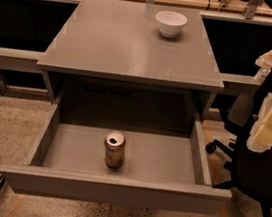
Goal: Pick orange can from top drawer and place on counter
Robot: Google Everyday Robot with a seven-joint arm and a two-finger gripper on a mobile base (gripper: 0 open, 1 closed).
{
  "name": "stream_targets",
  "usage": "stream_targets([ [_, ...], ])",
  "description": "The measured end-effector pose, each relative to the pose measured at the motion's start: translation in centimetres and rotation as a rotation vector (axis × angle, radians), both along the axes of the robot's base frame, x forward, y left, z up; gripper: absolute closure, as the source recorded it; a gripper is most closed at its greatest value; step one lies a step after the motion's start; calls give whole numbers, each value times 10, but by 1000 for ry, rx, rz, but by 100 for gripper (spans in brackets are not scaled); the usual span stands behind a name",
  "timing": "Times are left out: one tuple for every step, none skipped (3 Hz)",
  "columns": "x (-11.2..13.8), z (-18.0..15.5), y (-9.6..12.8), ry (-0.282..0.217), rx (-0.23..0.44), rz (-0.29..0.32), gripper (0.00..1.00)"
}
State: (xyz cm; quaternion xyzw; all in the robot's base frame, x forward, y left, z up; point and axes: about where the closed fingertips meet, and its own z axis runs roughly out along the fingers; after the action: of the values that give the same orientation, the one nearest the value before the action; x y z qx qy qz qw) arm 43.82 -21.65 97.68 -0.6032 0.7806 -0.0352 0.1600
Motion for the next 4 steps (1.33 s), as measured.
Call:
stream_targets([
  [0, 0, 0, 0, 0, 0, 0],
  [5, -11, 10, -9, 86, 13, 0],
  [17, -33, 32, -11, 199, 49, 0],
  [29, -62, 46, -23, 305, 70, 0],
])
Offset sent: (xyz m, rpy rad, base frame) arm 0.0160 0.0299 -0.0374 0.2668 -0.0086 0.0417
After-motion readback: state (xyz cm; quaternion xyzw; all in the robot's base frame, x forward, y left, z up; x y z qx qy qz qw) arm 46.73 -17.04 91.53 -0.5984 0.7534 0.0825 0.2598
